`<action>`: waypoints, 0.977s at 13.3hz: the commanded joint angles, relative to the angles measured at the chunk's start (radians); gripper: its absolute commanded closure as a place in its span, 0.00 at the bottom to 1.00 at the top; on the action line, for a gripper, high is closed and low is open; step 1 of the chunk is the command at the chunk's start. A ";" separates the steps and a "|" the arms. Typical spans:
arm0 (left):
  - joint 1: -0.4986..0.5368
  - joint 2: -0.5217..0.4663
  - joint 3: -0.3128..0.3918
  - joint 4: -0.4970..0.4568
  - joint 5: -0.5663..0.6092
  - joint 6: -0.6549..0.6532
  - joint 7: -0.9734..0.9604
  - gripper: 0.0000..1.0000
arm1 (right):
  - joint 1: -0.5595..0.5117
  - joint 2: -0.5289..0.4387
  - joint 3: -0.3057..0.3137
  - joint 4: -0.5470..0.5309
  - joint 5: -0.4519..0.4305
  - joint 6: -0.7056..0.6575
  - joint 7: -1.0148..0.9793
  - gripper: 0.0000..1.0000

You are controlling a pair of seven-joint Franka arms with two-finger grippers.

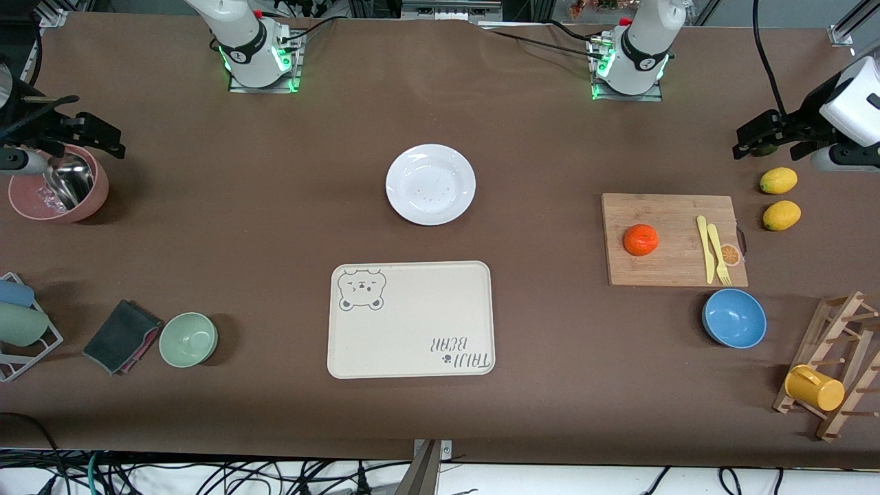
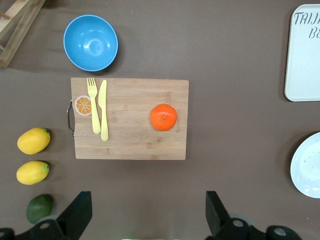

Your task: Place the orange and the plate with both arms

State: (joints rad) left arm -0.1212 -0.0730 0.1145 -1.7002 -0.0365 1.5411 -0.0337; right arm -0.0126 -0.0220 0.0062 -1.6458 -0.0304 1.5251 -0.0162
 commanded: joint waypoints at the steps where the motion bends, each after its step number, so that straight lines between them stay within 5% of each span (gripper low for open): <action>1: -0.006 0.016 0.004 0.033 -0.006 -0.012 0.014 0.00 | -0.004 0.004 0.006 0.021 0.001 -0.010 -0.008 0.00; 13: -0.002 0.019 0.005 0.033 -0.005 0.016 0.014 0.00 | -0.004 0.005 0.006 0.021 0.006 -0.006 -0.008 0.00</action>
State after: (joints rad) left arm -0.1228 -0.0687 0.1153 -1.6958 -0.0365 1.5627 -0.0337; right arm -0.0126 -0.0220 0.0068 -1.6458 -0.0302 1.5251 -0.0163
